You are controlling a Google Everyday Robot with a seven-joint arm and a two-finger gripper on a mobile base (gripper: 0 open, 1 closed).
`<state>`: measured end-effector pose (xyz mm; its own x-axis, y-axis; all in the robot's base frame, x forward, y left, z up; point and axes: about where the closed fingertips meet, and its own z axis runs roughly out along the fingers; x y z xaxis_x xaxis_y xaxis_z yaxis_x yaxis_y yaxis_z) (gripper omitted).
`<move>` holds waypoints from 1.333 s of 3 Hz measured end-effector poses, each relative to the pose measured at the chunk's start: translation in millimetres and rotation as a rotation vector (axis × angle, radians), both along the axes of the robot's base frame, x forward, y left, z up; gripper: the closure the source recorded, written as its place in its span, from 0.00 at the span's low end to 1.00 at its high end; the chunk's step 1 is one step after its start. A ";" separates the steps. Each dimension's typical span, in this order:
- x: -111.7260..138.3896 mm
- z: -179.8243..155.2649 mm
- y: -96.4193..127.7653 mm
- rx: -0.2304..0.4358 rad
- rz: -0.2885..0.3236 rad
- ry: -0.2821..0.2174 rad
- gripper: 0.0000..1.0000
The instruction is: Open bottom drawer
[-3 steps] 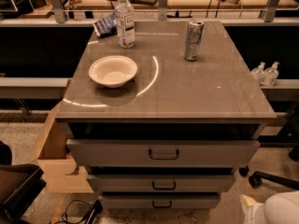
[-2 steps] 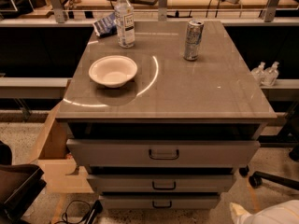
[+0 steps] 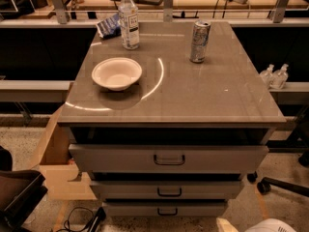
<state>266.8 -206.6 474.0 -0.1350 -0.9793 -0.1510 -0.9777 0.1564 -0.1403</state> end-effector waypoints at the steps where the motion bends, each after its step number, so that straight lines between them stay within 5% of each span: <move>1: 0.0 0.0 0.0 0.000 0.000 0.000 0.00; 3: 31.6 -37.9 19.7 0.017 -0.034 0.018 0.00; 4: 39.8 -98.1 45.6 0.000 -0.066 0.092 0.00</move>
Offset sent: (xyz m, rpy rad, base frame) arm 0.0468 0.0430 -0.0883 -0.0612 -0.0173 -0.0258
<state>306.7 -161.0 375.9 -0.2122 -0.9679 -0.1350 -0.9741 0.2206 -0.0501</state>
